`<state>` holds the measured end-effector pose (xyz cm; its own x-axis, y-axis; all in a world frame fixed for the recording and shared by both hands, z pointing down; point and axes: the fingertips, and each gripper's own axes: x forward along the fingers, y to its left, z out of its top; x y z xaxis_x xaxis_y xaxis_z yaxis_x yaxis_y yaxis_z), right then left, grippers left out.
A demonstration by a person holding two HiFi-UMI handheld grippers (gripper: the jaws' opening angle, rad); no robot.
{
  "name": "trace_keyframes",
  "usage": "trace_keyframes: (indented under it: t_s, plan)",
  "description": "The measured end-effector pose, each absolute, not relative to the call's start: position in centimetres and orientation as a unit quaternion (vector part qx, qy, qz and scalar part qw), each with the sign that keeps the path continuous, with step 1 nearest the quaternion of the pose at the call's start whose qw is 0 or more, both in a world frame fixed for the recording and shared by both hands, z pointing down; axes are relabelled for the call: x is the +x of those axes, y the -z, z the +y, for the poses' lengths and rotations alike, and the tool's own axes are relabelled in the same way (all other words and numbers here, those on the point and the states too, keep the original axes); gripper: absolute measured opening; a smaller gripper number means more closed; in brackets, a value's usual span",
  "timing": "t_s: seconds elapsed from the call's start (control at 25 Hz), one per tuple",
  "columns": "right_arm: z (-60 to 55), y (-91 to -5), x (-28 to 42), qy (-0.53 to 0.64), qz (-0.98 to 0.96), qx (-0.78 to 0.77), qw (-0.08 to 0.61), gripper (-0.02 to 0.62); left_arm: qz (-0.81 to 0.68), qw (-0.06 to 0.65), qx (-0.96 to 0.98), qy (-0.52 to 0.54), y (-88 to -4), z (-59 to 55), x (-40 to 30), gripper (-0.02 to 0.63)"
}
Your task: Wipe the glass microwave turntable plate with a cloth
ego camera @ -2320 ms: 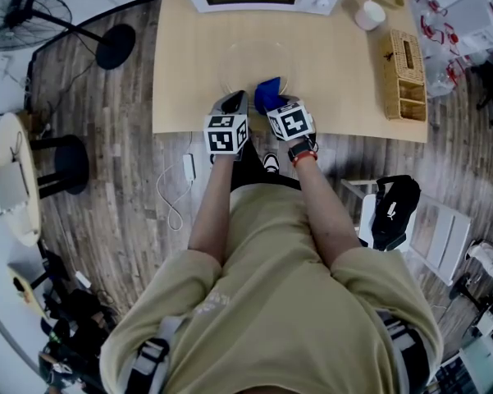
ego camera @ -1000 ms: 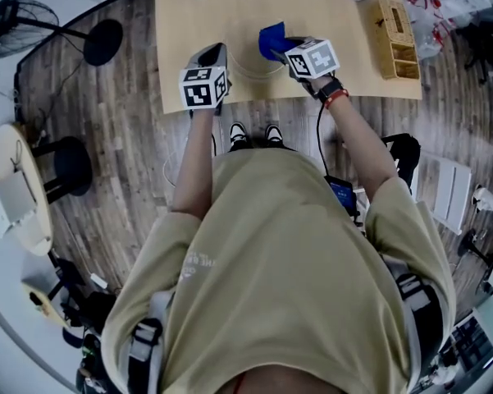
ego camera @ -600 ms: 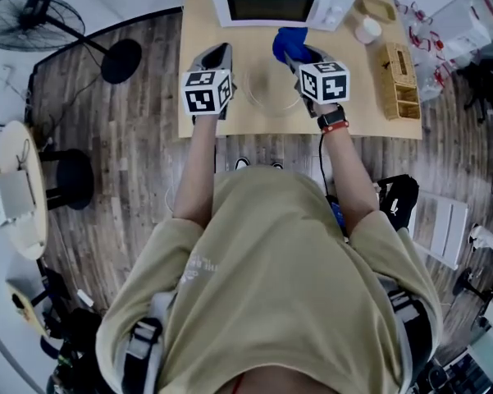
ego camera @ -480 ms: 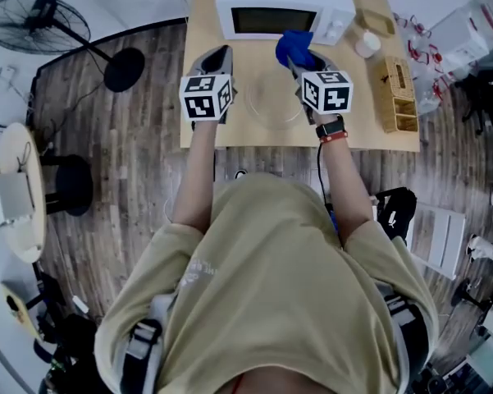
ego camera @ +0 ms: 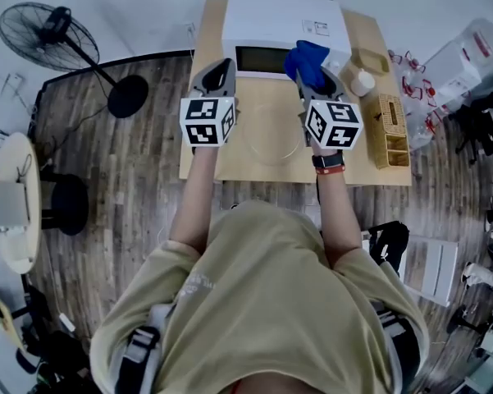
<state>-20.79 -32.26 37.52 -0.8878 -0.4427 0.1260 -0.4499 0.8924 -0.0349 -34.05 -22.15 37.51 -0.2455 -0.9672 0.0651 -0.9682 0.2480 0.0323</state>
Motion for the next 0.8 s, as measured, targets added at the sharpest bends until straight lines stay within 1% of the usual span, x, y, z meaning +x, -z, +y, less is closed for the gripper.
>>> trace_keyframes:
  t_s: [0.28, 0.56, 0.8]
  plan:
    - [-32.5, -37.1, -20.4, -0.052, -0.972, 0.223, 0.055, 0.138, -0.782, 0.017, 0.623, -0.006, -36.0, -23.4, -32.9, 0.017]
    - [-32.7, -37.2, -20.3, -0.079, -0.974, 0.209, 0.025, 0.138, -0.782, 0.012, 0.624, -0.013, -36.1, -24.2, -32.8, 0.017]
    - [-32.4, -38.2, -21.0, -0.079, -0.976, 0.2, 0.041, 0.138, -0.778, 0.015, 0.627, -0.022, -36.9, -24.4, -33.3, 0.018]
